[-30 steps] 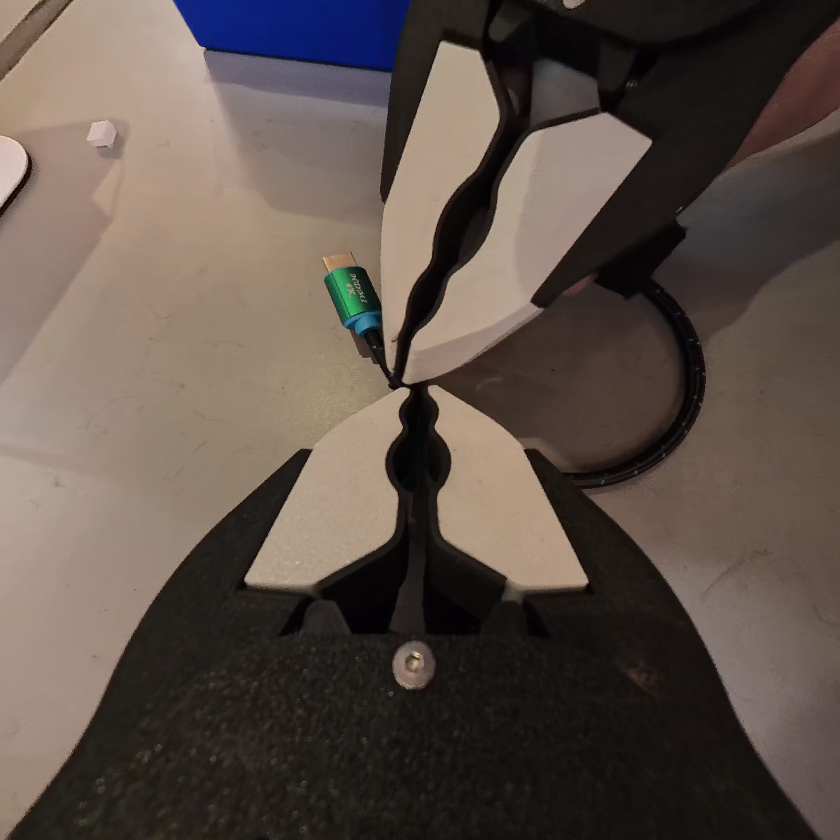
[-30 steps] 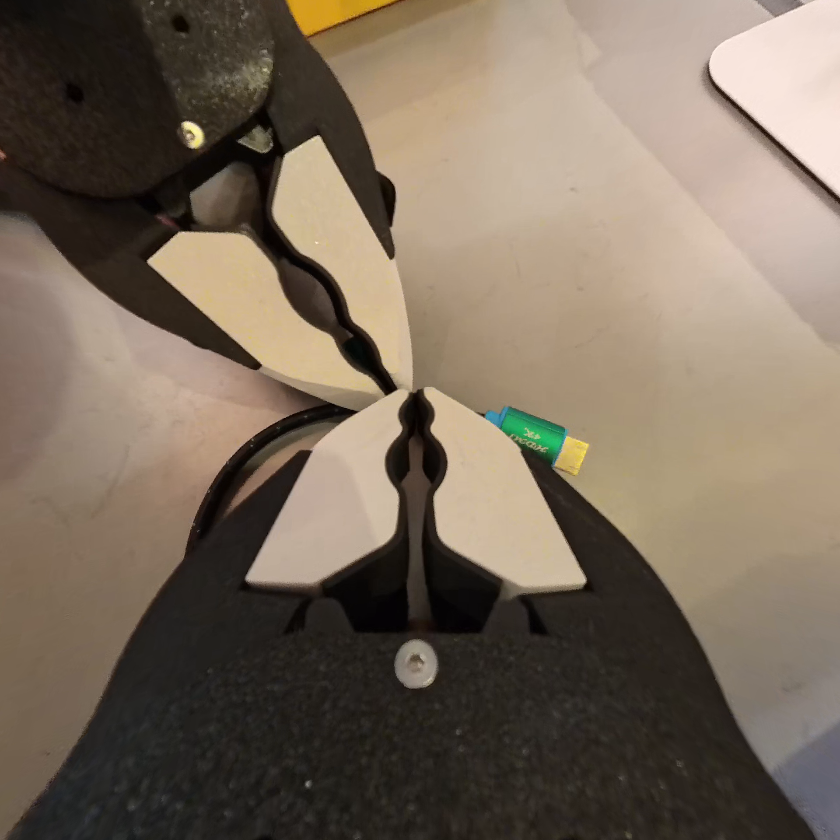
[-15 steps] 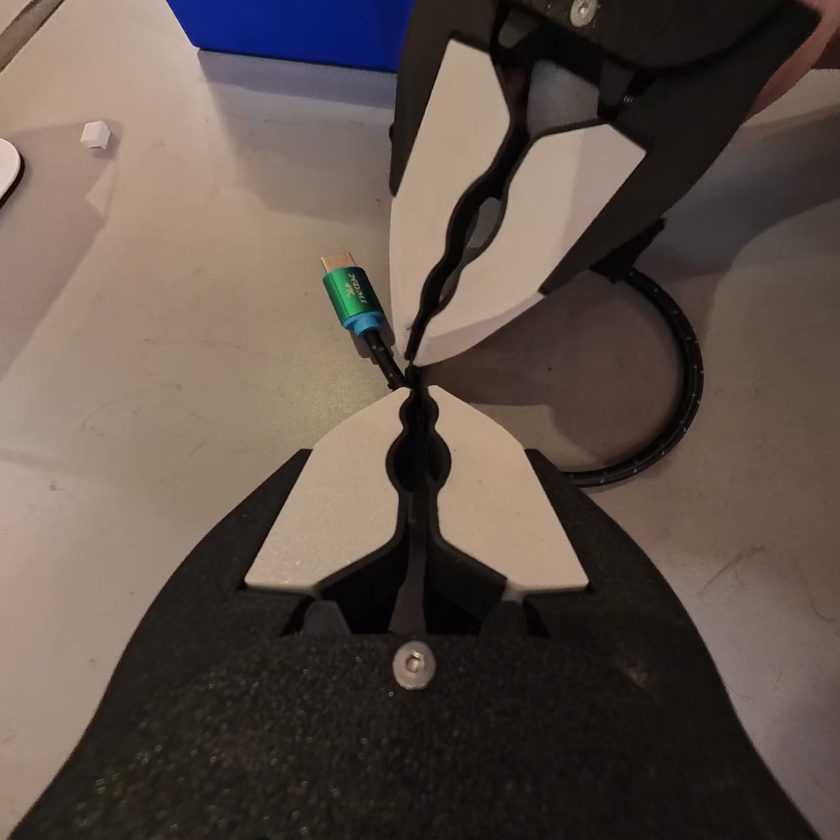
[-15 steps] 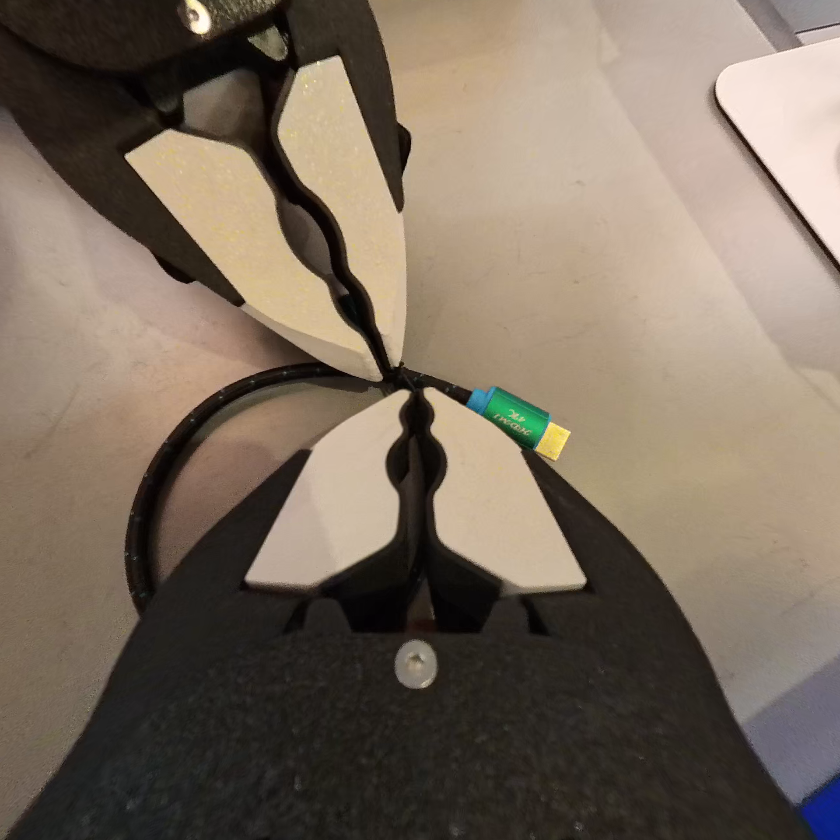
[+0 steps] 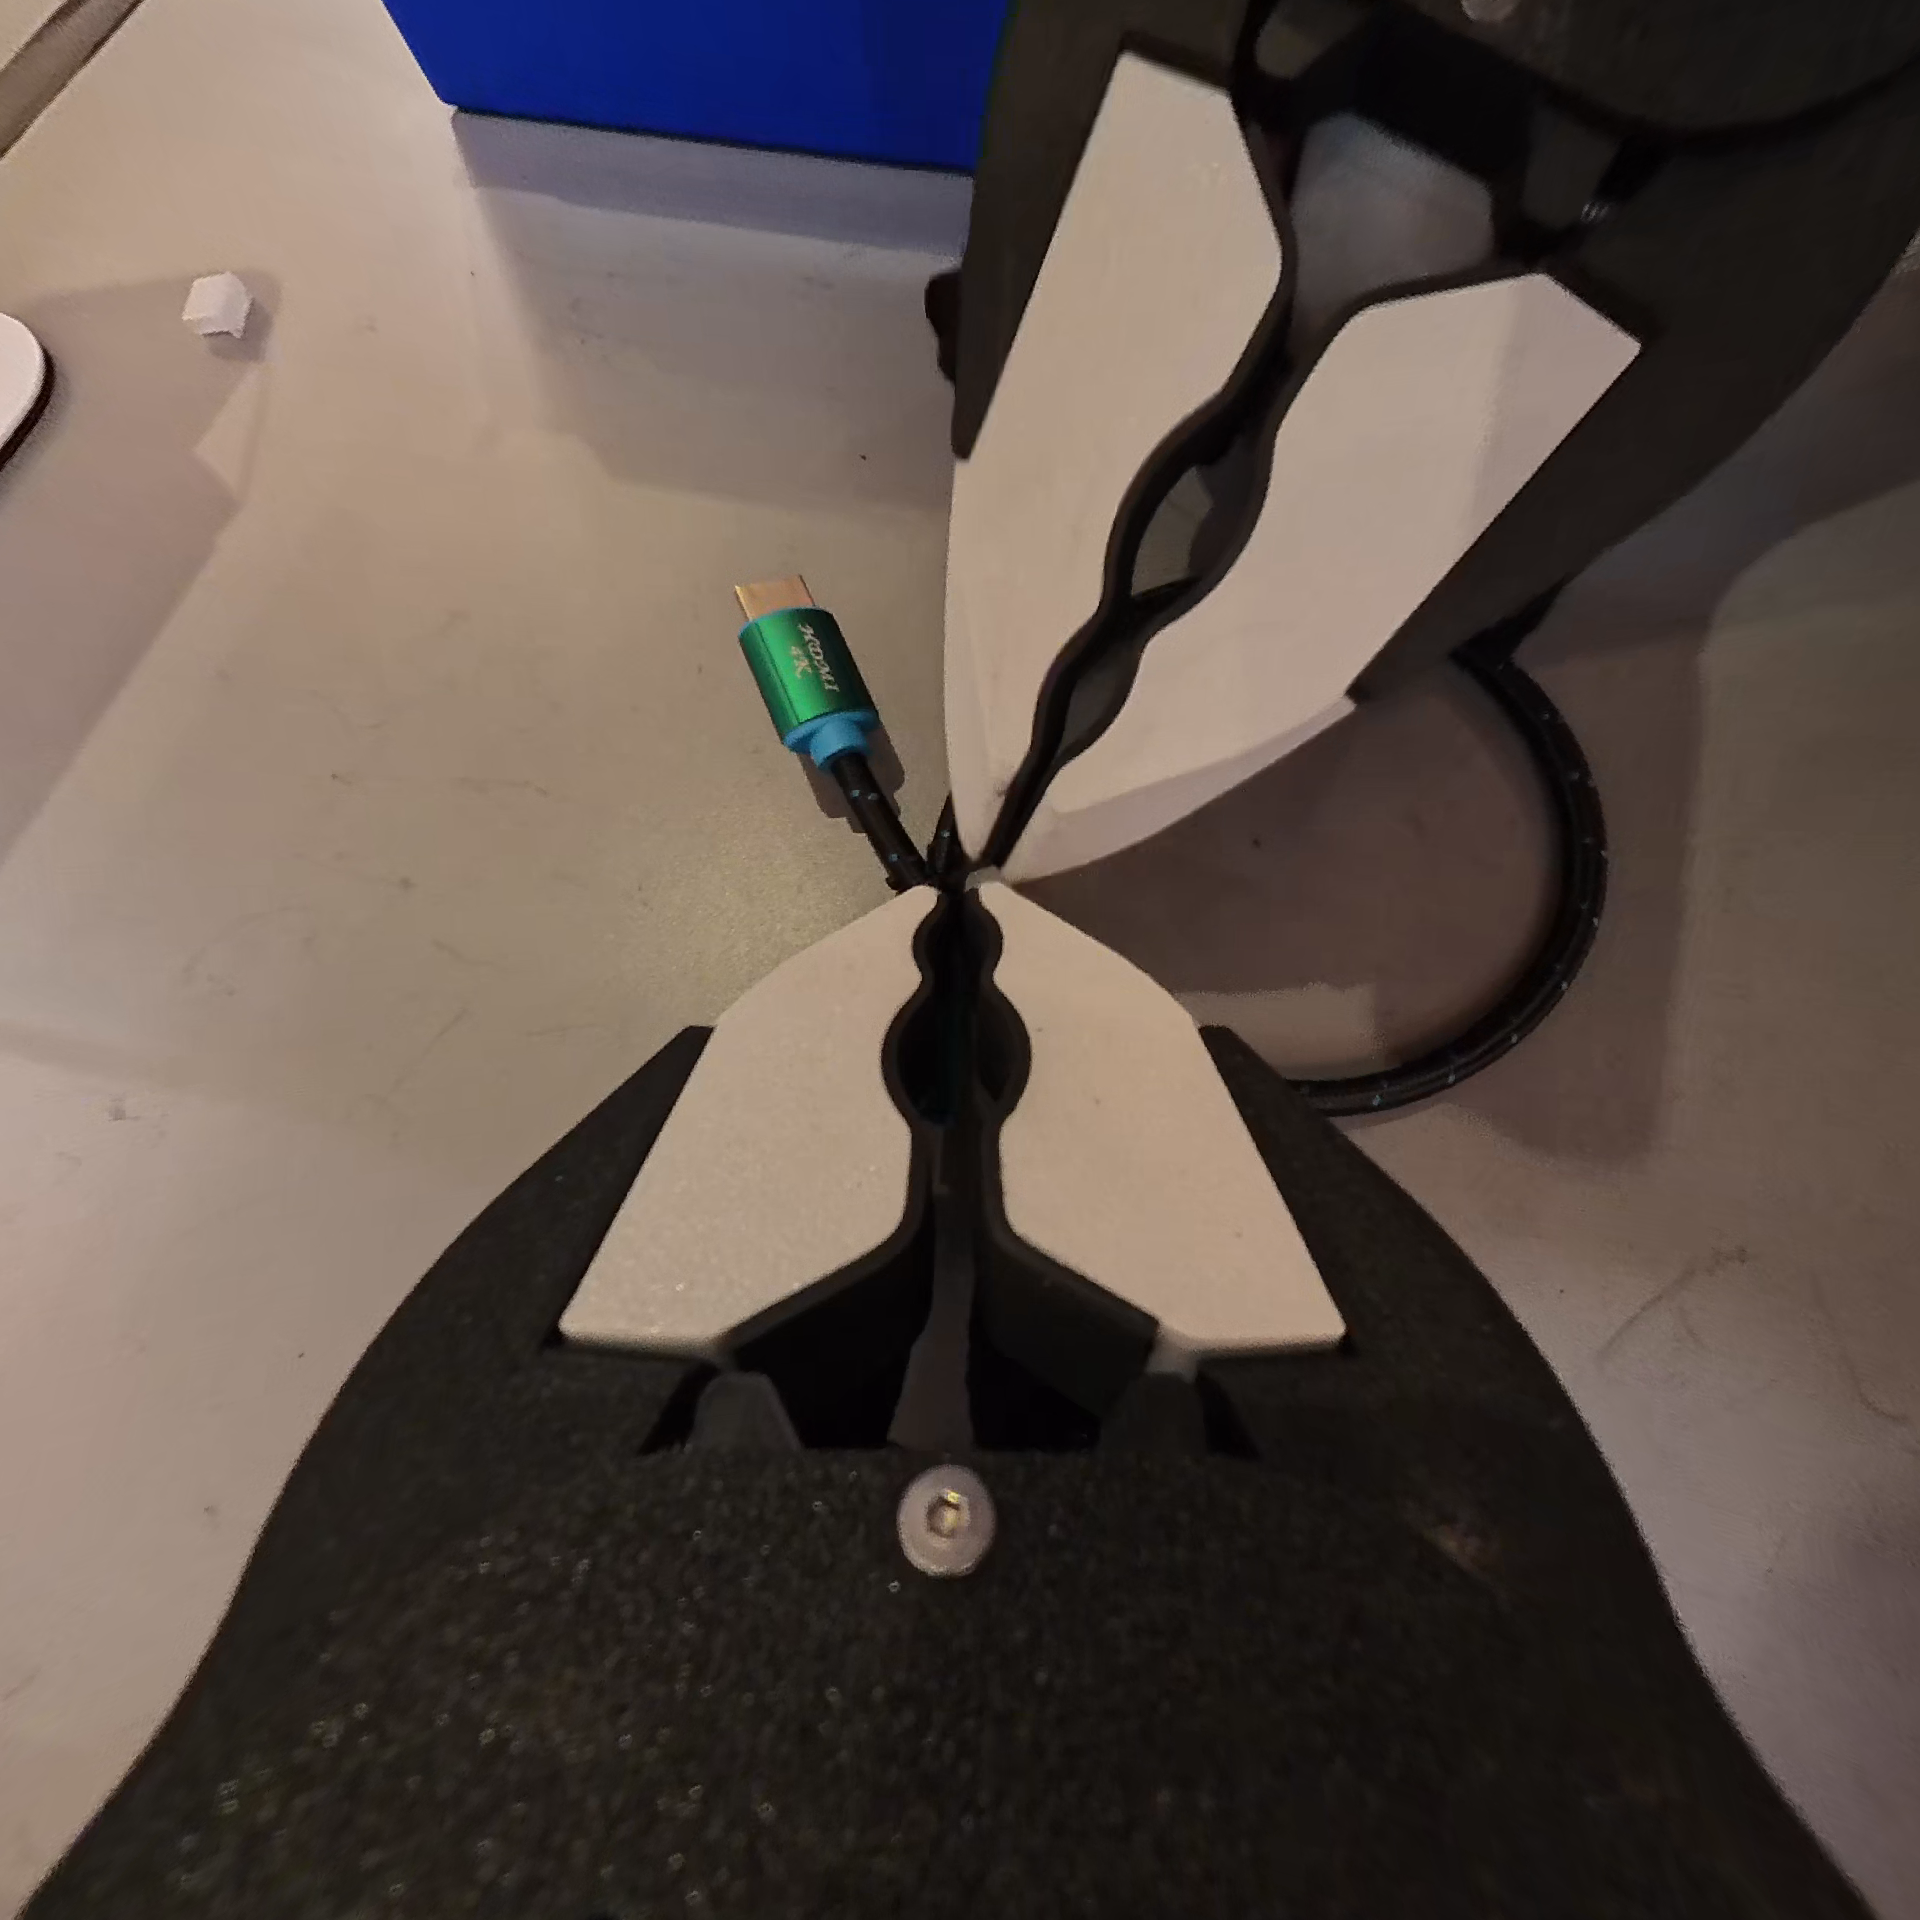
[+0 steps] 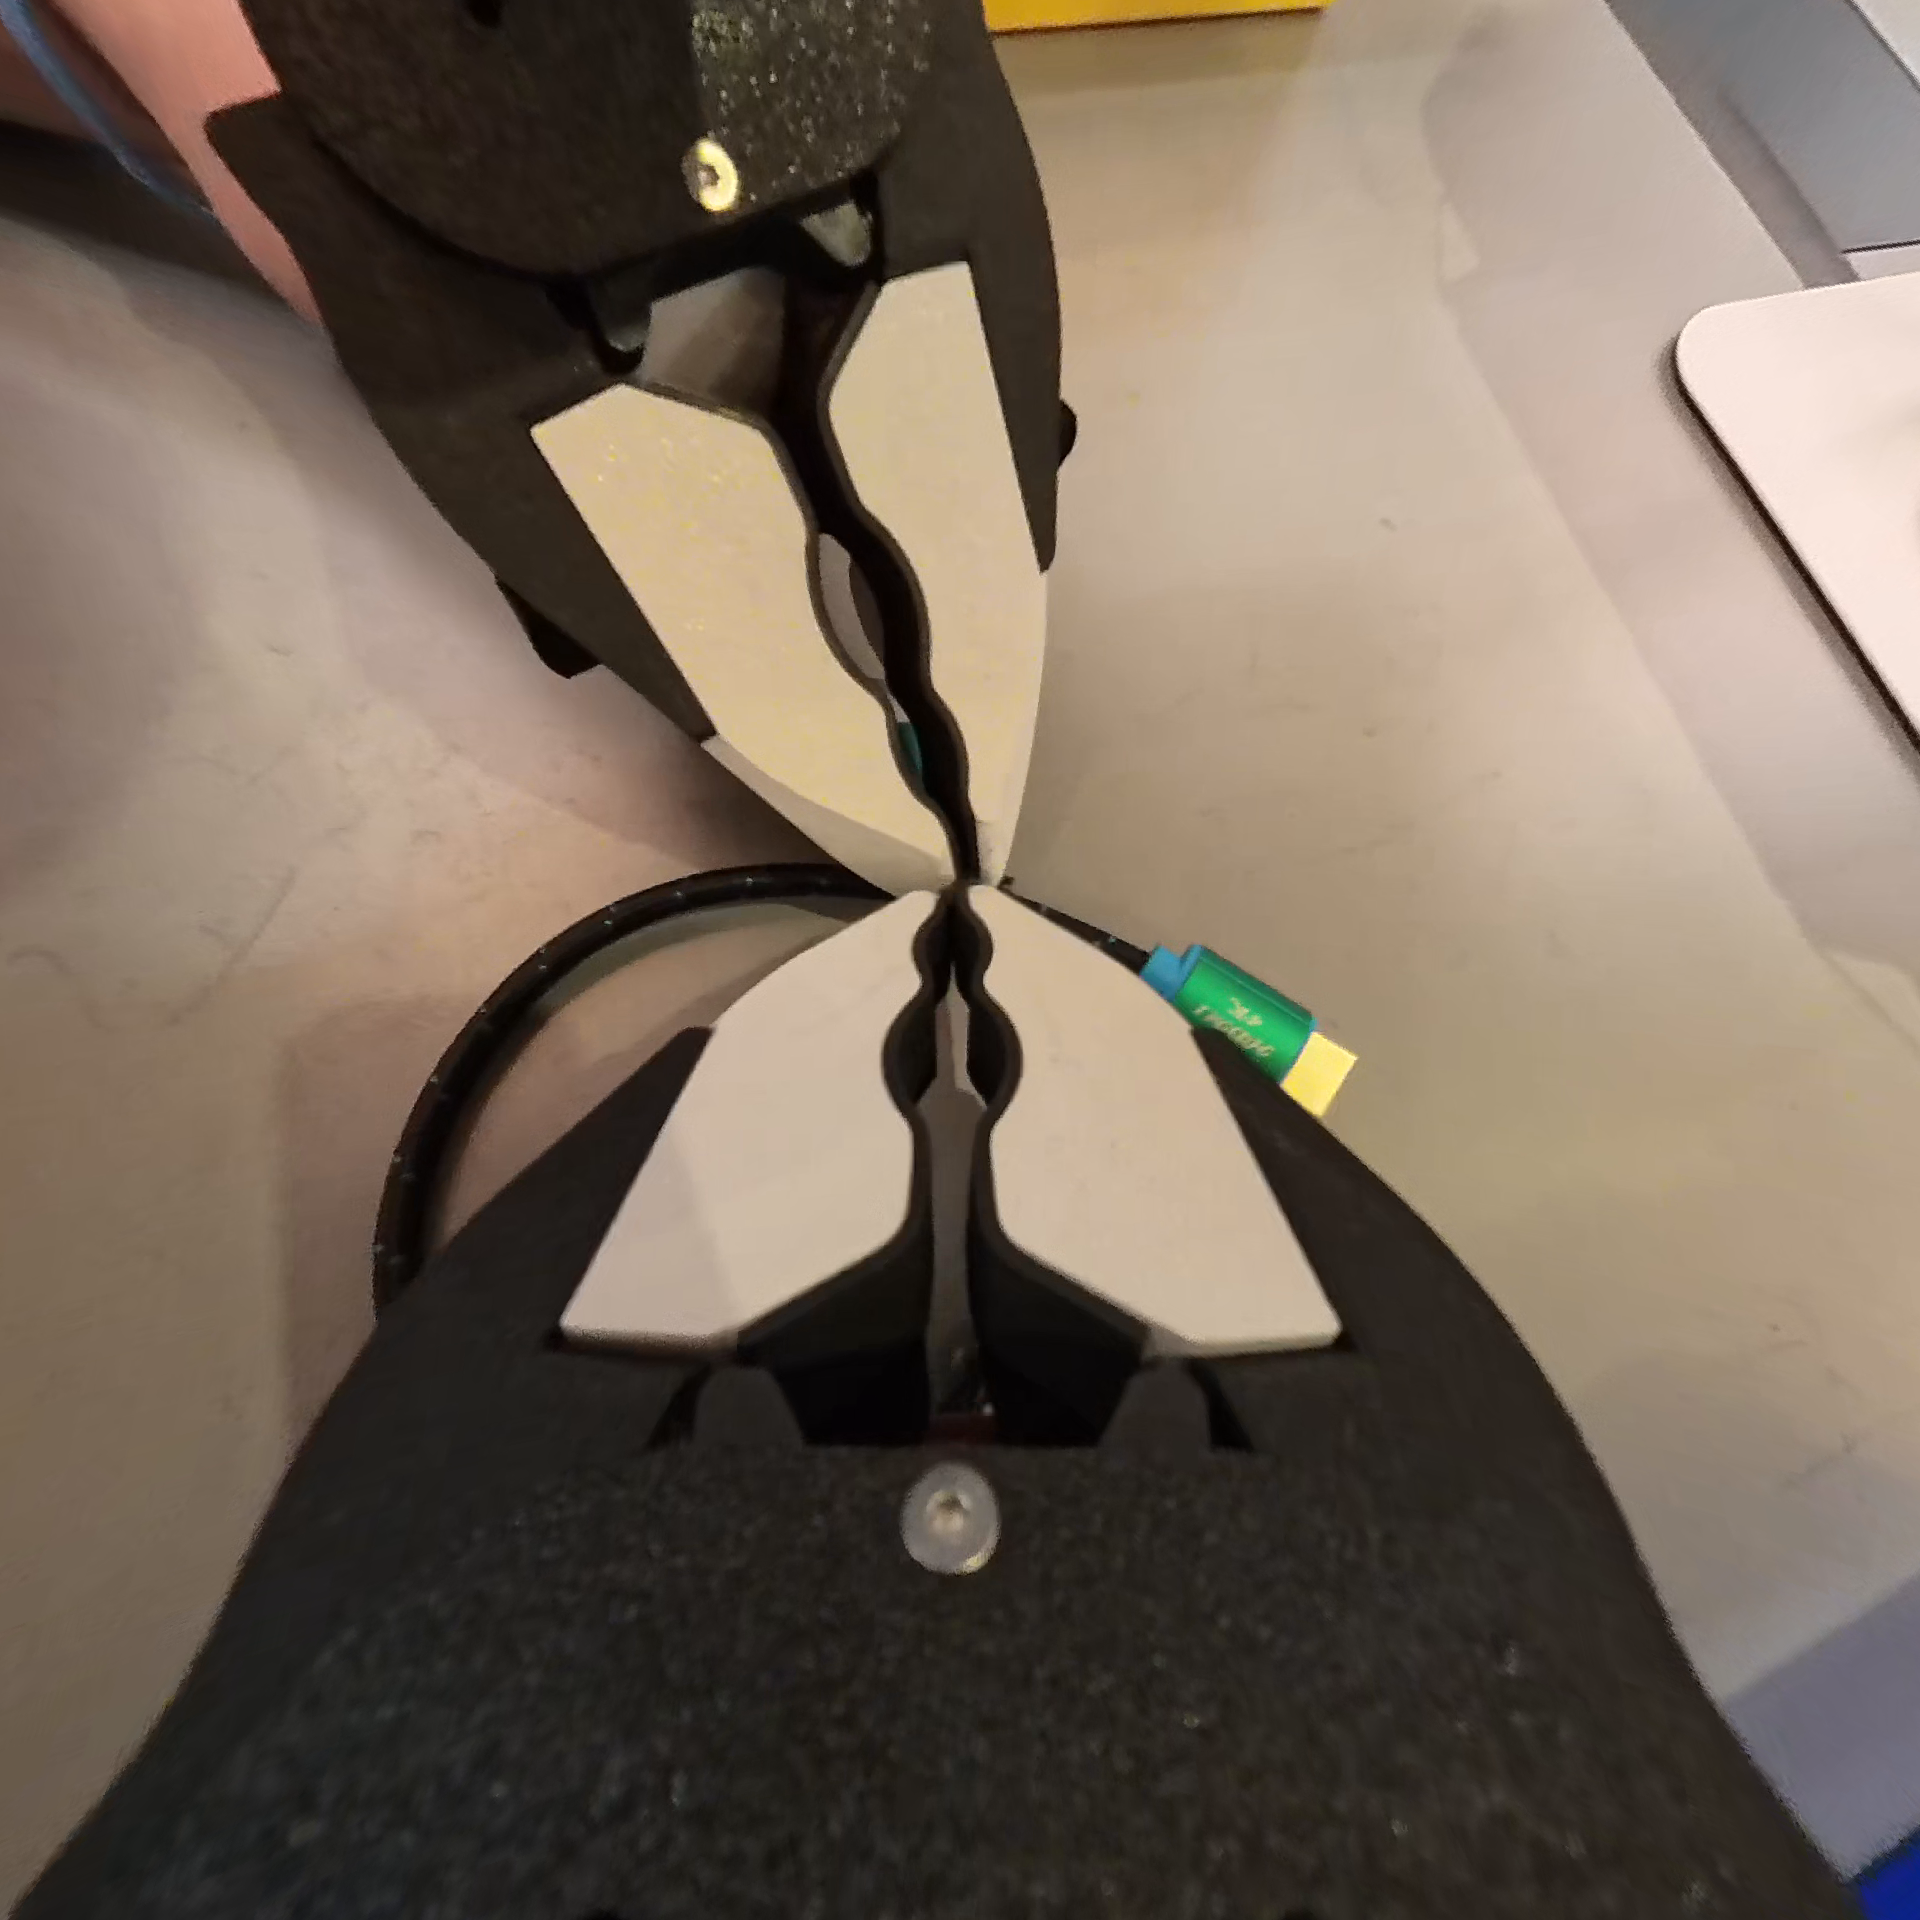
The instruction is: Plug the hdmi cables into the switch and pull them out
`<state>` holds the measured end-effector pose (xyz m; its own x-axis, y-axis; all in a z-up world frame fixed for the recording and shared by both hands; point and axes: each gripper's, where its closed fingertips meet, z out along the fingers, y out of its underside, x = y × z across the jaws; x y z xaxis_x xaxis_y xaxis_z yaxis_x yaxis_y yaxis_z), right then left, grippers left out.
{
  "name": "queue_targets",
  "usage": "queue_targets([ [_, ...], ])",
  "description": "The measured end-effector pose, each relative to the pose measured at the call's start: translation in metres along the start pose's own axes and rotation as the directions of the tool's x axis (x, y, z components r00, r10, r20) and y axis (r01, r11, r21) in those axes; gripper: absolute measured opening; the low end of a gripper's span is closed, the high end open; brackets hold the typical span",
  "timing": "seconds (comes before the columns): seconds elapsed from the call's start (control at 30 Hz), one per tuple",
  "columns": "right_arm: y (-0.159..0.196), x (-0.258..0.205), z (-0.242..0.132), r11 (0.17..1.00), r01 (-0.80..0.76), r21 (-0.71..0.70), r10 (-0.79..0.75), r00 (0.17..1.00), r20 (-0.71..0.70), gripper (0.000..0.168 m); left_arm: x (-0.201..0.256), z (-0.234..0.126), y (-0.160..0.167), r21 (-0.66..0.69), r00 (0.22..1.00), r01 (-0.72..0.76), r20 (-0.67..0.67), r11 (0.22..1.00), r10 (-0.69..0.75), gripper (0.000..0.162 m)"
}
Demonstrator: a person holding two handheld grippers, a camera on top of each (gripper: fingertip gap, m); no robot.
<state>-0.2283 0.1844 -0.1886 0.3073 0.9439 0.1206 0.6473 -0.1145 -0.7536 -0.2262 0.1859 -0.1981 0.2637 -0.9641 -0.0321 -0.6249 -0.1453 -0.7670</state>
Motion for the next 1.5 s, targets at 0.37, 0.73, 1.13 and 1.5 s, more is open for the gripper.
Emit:
queue_targets([
  [0.37,0.0,0.005,0.0,0.998,0.042,0.055,-0.046,0.996,0.075,0.003,0.009,-0.001,0.0,0.003,0.997,-0.036,-0.062,0.999,0.036,0.002],
  [0.73,0.001,-0.003,-0.001,0.996,0.072,0.045,-0.076,0.992,0.099,0.0,0.014,-0.001,0.001,0.005,0.994,-0.053,-0.098,0.999,0.053,0.002],
  [1.13,0.01,0.005,-0.011,0.998,0.053,0.02,-0.053,0.999,0.005,0.0,0.01,-0.001,0.001,0.003,0.996,-0.032,-0.086,0.999,0.032,0.002],
  [1.5,0.0,-0.001,-0.004,0.992,-0.118,0.053,0.109,0.984,0.142,0.005,0.014,-0.001,0.001,0.005,0.994,-0.056,-0.096,0.998,0.056,0.002],
])
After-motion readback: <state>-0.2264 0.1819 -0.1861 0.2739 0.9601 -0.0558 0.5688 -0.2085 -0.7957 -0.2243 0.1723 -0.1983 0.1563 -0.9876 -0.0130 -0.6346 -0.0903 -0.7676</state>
